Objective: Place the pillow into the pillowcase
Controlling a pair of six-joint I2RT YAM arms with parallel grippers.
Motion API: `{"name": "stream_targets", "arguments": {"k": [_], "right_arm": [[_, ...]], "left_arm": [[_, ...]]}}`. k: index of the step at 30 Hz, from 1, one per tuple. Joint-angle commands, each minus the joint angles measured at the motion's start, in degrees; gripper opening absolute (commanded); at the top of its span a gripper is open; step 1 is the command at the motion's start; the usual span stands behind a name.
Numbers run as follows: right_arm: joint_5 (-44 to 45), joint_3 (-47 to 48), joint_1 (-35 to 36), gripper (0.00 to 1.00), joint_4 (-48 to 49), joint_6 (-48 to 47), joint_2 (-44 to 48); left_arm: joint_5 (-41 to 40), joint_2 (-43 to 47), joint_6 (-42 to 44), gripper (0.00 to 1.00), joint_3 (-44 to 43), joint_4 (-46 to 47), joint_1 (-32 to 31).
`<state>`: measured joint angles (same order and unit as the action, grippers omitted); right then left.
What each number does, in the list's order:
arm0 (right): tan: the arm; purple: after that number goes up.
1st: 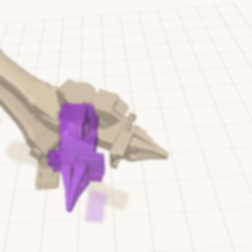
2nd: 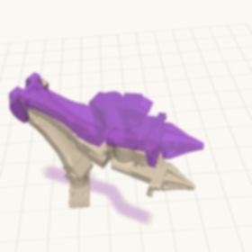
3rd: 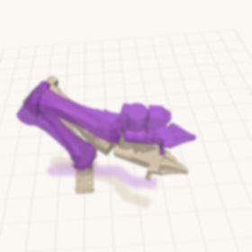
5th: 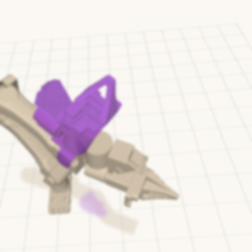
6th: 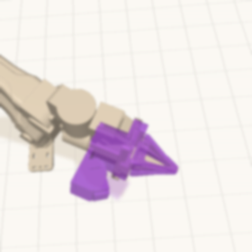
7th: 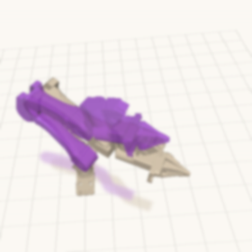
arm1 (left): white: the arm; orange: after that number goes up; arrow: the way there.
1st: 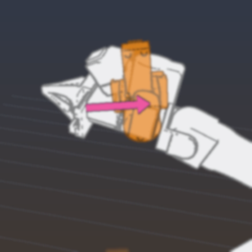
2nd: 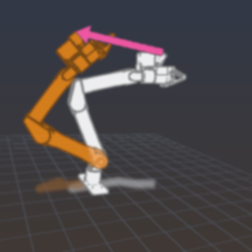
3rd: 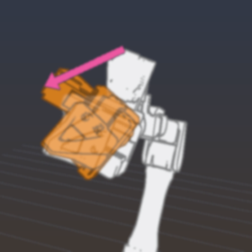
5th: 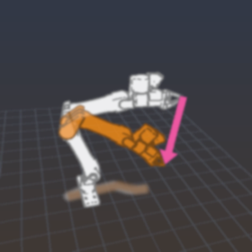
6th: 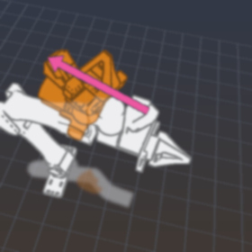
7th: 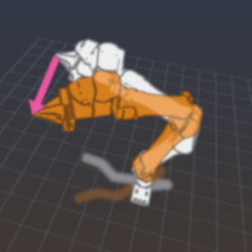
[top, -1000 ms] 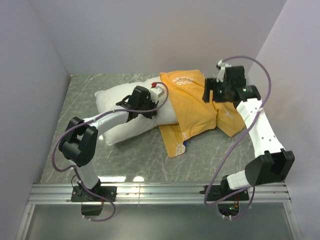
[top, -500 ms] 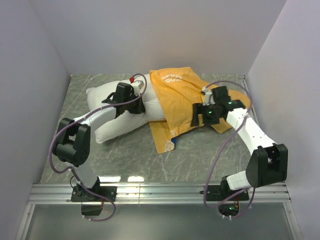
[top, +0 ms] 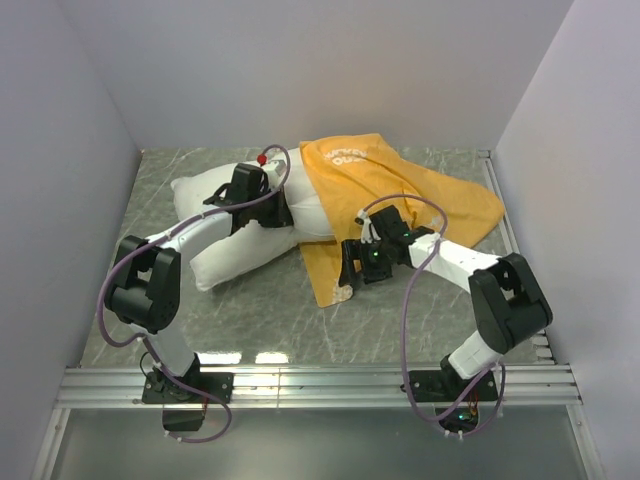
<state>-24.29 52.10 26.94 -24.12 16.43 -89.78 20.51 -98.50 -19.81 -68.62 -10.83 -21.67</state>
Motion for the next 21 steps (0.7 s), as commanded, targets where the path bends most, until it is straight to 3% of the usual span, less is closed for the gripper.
{"name": "stream_targets", "arguments": {"k": [1,2,3,5,9,11,15,19,21], "right_arm": [[1.8,2.5,3.1,0.82,10.5,5.5,-2.8],[1.1,3.1,3.1,0.73,11.1,5.9,-4.9],[0.5,4.3,3.3,0.4,12.0,6.4,-5.2],[-0.7,5.4,4.6,0.02,13.1,6.9,-4.5],[-6.5,13.6,10.7,0.0,11.4,5.6,-1.5],[-13.3,17.6,16.2,0.0,8.3,4.8,0.4],[-20.1,26.5,23.8,0.0,0.3,-3.9,1.8],[-22.2,24.7,22.3,0.0,-2.2,-8.6,2.2],[-23.2,21.9,17.7,0.0,-1.4,-8.4,1.1]], "left_arm": [[4.9,0.3,-5.7,0.0,-0.8,-1.5,-0.2],[5.5,0.2,-6.4,0.0,-0.6,-1.1,-0.2],[7.0,0.3,-6.8,0.0,-0.3,-0.6,-0.1],[9.4,0.5,-8.9,0.0,0.1,1.9,0.1],[15.3,1.8,-17.0,0.0,0.0,10.4,0.8],[17.1,2.3,-23.6,0.0,-0.8,18.1,1.5],[18.8,2.7,-31.8,0.0,-4.1,26.2,2.2],[17.9,3.4,-34.5,0.0,-2.3,26.9,2.5],[17.6,4.2,-34.3,0.0,2.2,26.4,2.4]]}}
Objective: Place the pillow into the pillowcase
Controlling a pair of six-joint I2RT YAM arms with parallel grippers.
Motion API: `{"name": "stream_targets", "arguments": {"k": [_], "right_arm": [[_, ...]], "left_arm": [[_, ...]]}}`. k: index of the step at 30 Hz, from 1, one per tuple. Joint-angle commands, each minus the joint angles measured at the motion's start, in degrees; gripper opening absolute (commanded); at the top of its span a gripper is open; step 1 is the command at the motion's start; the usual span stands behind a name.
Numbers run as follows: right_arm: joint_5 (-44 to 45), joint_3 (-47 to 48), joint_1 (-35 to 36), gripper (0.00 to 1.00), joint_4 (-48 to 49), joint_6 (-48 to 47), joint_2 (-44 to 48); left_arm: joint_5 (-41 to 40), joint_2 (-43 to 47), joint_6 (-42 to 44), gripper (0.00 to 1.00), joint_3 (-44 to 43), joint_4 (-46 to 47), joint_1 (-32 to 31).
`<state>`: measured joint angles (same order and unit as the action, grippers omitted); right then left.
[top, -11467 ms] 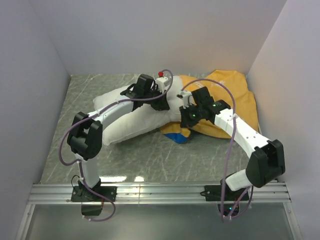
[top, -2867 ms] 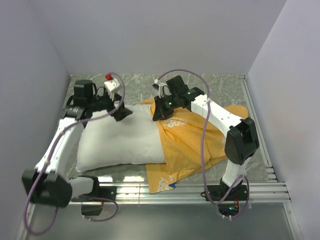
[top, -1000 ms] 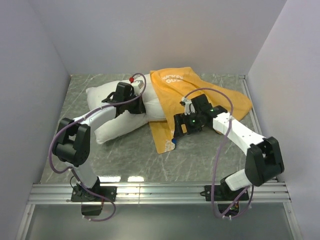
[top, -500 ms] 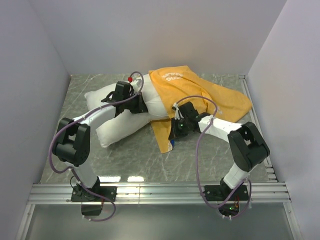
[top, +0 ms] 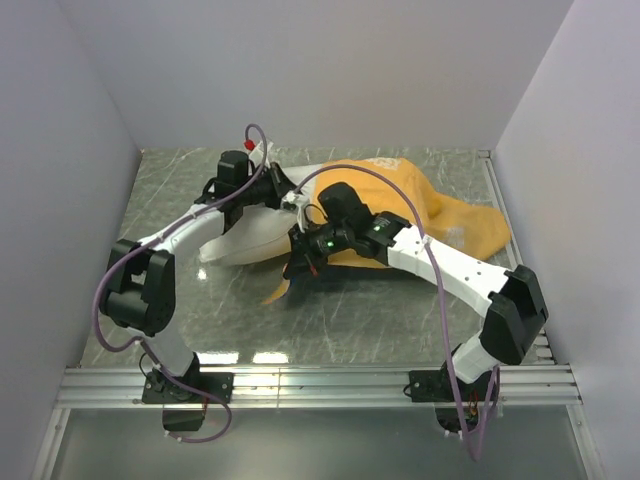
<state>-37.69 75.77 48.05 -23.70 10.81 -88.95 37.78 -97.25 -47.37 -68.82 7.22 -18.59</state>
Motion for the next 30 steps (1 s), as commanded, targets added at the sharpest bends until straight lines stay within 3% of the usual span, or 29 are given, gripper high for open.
{"name": "stream_targets", "arguments": {"k": [1,4,6,7,8,9,10,13,15,16,20,23,25,28,30], "right_arm": [[-9.6,-3.0,-4.7,0.0,-1.1,-2.1,0.0],[-9.8,-6.2,-7.7,0.0,-1.9,-1.7,-1.2],[-11.9,-7.2,-7.5,0.14,-4.8,-3.2,-0.9],[-12.9,-7.4,-7.3,0.25,-6.1,-3.6,0.3],[-14.1,-6.3,-7.4,0.51,-7.5,-5.4,1.0],[-17.1,-4.5,-7.9,0.58,-12.9,-7.3,1.8],[-18.4,-2.1,-9.3,0.61,-16.0,-9.1,2.4],[-18.0,10.5,-13.1,0.62,-26.1,-14.1,1.9],[-9.0,17.4,-17.0,0.62,-23.8,-9.3,1.8],[6.0,18.8,-17.5,0.63,-22.4,-7.9,1.9],[31.8,24.2,-17.2,0.66,-21.0,-7.6,-2.9],[35.8,30.1,-17.4,0.66,-24.4,-7.2,-10.5],[34.2,32.2,-17.4,0.67,-25.3,-6.9,-14.7],[30.0,33.0,-17.4,0.79,-25.0,-5.7,-19.2],[24.8,33.3,-17.3,0.77,-28.6,-6.1,-21.9]], "left_arm": [[0.4,3.3,-6.3,0.0,4.2,7.8,-0.7],[1.9,4.5,1.3,0.0,9.5,1.8,-1.0],[2.2,5.9,7.8,0.0,12.0,-2.1,-2.7],[2.0,6.1,16.8,0.0,11.8,-10.0,-3.6],[1.9,6.6,20.9,0.0,11.5,-12.8,-4.5],[2.5,7.1,24.5,0.0,11.5,-15.5,-5.8],[2.6,7.5,32.7,0.0,11.4,-20.6,-6.5],[-1.7,10.7,45.5,0.01,11.2,-28.0,-9.2],[-4.3,14.5,50.4,0.01,12.7,-28.8,-11.2],[-6.3,16.1,52.9,0.01,13.4,-28.8,-11.9],[-8.1,25.1,55.6,0.07,19.1,-24.2,-15.1],[-11.7,31.6,59.4,0.19,24.7,-20.5,-20.3],[-13.2,34.7,63.5,0.42,27.2,-19.7,-22.4],[-16.7,39.8,67.3,0.62,27.5,-21.3,-24.2],[-19.4,40.6,65.0,0.75,24.2,-23.0,-22.7]]}}
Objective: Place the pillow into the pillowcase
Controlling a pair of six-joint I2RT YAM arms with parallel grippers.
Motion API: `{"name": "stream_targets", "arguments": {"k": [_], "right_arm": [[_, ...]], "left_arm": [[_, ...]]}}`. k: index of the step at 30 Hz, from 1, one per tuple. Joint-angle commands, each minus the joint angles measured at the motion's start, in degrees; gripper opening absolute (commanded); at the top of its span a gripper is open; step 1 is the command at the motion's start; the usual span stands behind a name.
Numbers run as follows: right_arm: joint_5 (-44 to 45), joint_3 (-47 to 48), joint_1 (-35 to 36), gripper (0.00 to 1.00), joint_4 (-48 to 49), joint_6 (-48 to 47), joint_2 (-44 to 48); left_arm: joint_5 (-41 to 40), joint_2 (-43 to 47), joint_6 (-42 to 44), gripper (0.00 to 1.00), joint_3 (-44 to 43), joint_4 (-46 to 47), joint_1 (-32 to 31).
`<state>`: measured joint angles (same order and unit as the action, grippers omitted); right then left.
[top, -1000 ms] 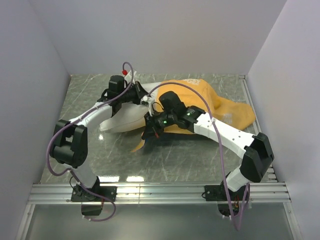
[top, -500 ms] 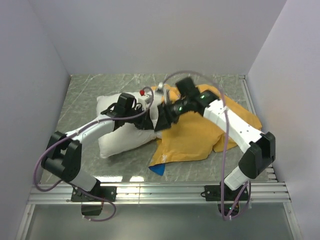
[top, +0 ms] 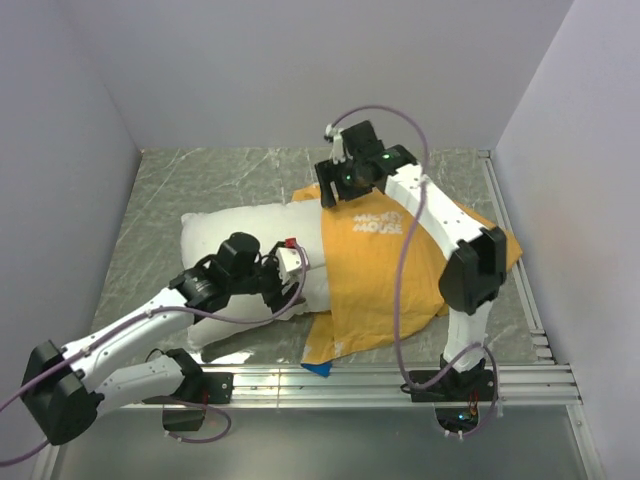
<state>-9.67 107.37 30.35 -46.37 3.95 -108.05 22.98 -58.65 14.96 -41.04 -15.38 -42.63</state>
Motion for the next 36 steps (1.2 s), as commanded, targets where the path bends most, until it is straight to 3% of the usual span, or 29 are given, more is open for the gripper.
{"name": "stream_targets", "arguments": {"k": [1,2,3,4,6,9,10,12,15,19,25,27,28,29,30,31,36], "right_arm": [[-5.2,-0.4,0.4,0.72,-7.1,0.4,-4.1],[-7.0,-3.2,0.5,0.7,-5.9,0.4,-3.7],[-10.8,-6.9,0.6,0.68,-4.2,0.2,-0.7],[-11.7,-14.5,1.2,0.66,-2.1,-0.2,1.2],[-12.4,-20.9,1.9,0.61,4.3,-1.2,5.5],[-13.2,-26.7,2.8,0.3,8.9,-3.2,11.8],[-13.5,-27.1,3.0,0.13,9.4,-3.4,13.5],[-14.0,-26.9,2.9,0.01,10.2,-5.0,15.4],[-16.4,-26.1,2.9,0.0,10.8,-6.9,18.4],[-16.9,-27.0,3.8,0.0,11.3,-10.3,21.8],[-15.4,-28.0,4.3,0.0,11.8,-11.7,24.6],[-15.0,-28.4,4.5,0.0,13.5,-11.5,26.0],[-15.3,-28.4,4.5,0.0,13.8,-11.3,26.3],[-15.6,-28.0,4.6,0.0,13.9,-11.2,26.6],[-16.1,-27.6,4.8,0.0,13.9,-11.0,26.8],[-16.8,-26.4,4.9,0.0,13.9,-10.5,27.1],[-18.3,-18.2,5.1,0.0,11.2,-9.2,28.3]], "left_arm": [[-2.8,2.0,0.9,0.78,-5.9,-4.1,3.0],[-0.2,1.5,0.4,0.81,-11.6,-6.8,5.3],[6.1,1.1,-0.5,0.99,-14.1,-8.8,10.3],[8.0,-0.2,-0.5,0.99,-16.2,-11.8,12.8],[11.3,-2.4,0.0,0.99,-21.4,-13.4,19.4],[14.8,-9.4,2.6,0.99,-27.7,-18.8,27.6],[18.0,-13.5,3.1,0.99,-30.3,-19.2,29.3],[19.4,-17.8,6.1,0.99,-33.3,-22.7,31.7],[21.8,-25.7,10.8,0.99,-37.8,-25.5,33.1],[29.5,-36.1,19.8,0.99,-46.5,-37.9,33.1],[40.2,-39.0,35.5,0.99,-44.0,-55.6,31.7],[42.6,-37.8,36.4,0.77,-42.3,-56.1,30.3],[43.0,-36.7,35.8,0.6,-41.8,-55.3,29.7],[43.2,-36.4,34.8,0.25,-42.1,-54.9,28.6],[43.4,-36.1,32.6,0.08,-42.9,-54.4,28.2],[43.3,-35.1,30.2,0.01,-45.2,-51.5,28.0],[36.9,-27.8,13.9,0.01,-53.8,-31.9,27.7]]}}
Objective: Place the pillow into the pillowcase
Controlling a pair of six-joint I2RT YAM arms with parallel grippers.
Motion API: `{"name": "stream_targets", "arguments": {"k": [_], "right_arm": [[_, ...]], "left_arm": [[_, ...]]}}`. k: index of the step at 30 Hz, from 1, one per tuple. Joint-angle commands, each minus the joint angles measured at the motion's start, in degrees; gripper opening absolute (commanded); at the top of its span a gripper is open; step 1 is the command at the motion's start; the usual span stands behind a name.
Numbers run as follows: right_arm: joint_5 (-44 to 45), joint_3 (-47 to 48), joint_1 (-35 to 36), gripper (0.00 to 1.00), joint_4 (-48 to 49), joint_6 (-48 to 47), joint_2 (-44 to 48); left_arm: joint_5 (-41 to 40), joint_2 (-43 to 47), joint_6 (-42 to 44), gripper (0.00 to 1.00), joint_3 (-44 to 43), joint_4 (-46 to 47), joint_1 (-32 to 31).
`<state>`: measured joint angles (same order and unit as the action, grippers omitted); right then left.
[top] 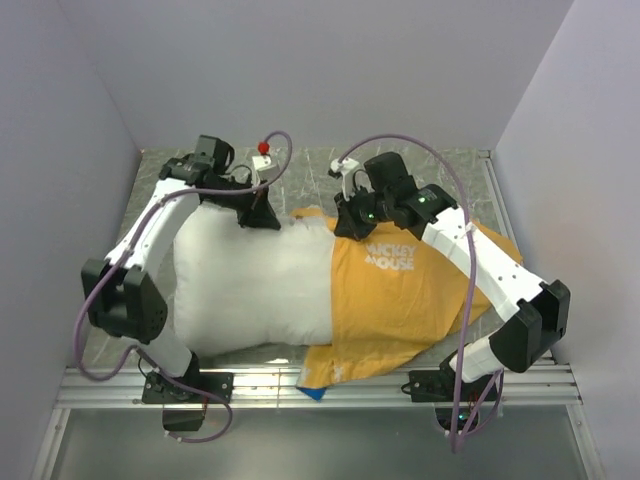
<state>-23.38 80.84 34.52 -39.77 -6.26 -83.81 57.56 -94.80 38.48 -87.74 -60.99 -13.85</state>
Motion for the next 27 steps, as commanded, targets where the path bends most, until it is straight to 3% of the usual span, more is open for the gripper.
{"name": "stream_targets", "arguments": {"k": [1,2,6,8,9,12,15,18,23,27], "right_arm": [[-4.7,11.8,0.8,0.0,4.2,1.6,4.2],[-4.5,13.2,0.8,0.0,3.2,1.6,4.4],[-3.7,15.1,0.8,0.0,1.9,0.1,8.2],[-5.3,12.3,1.0,0.09,1.9,-0.2,11.1],[-7.4,8.9,1.6,0.47,1.0,-1.5,14.1],[-6.7,4.9,2.0,0.95,-2.8,-3.0,18.4],[0.8,5.6,0.2,0.96,0.6,2.5,20.3],[3.9,6.7,-2.9,0.97,3.0,6.2,17.6],[0.7,7.6,-2.4,0.98,0.8,4.7,6.7],[-2.4,14.8,-1.4,0.99,-2.0,3.0,-1.0]], "left_arm": [[-0.8,12.0,-11.3,0.01,-6.7,18.1,-1.4],[-2.3,14.0,-12.6,0.01,-5.7,24.4,-2.8],[-12.1,24.7,-6.0,0.0,2.8,28.3,-10.2],[-15.4,28.0,-3.5,0.0,7.1,27.9,-14.6],[-16.3,31.0,0.1,0.0,12.3,26.7,-16.1],[-20.0,35.7,4.4,0.01,20.9,25.8,-21.6],[-25.4,42.9,7.0,0.01,34.1,26.3,-28.1],[-28.9,45.1,6.4,0.0,39.6,29.1,-31.9],[-28.7,42.9,7.4,0.0,38.1,28.1,-32.5],[-29.3,42.5,7.7,0.0,37.2,27.9,-32.6]]}}
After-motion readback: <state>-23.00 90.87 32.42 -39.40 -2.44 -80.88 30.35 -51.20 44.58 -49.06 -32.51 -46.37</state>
